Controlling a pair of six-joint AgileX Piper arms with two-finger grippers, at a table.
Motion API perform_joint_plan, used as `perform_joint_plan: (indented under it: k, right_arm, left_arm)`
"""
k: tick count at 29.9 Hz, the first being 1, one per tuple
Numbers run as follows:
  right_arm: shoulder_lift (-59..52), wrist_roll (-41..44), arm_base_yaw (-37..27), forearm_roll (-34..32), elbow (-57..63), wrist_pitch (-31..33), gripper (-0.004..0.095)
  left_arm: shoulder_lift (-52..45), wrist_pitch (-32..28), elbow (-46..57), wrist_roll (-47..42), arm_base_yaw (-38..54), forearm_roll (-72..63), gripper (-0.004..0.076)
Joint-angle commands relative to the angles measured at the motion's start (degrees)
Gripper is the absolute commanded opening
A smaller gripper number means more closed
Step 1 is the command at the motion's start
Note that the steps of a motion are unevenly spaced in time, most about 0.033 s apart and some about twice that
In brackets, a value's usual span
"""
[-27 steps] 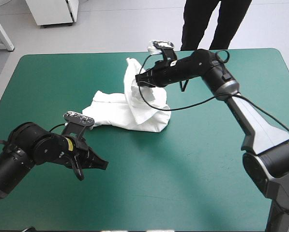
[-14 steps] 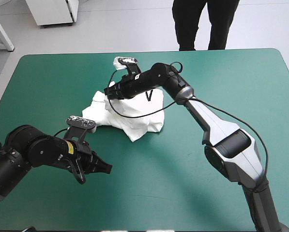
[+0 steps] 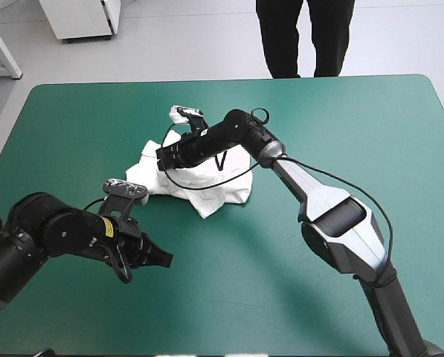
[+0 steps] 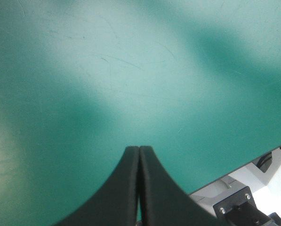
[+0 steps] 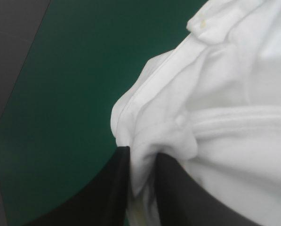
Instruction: Fold the cloth
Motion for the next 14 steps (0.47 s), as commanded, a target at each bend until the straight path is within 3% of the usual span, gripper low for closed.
perform_joint_plan:
  k: [1, 2, 4, 14]
  right_arm:
    - [-4.36, -0.22, 0.02, 2.85, -2.89, 2.32, 0.0406]
    - [-4.36, 0.41, 0.02, 2.54, -3.48, 3.48, 0.0468]
    - [-4.36, 3.31, -0.11, 0.37, -4.77, 5.05, 0.0502]
    - [-5.53, 11.35, -1.94, -20.20, -14.89, 16.96, 0.0447]
  left_arm:
    - [-1.03, 1.77, -1.39, -0.31, -0.04, -1.05, -0.0022]
    - [-1.03, 1.63, -1.39, -0.31, -0.04, -1.05, -0.0022]
    - [-1.03, 1.63, -1.39, -0.31, -0.04, -1.05, -0.0022]
    - [-1.03, 1.25, -1.39, -0.31, -0.04, -1.26, -0.0022]
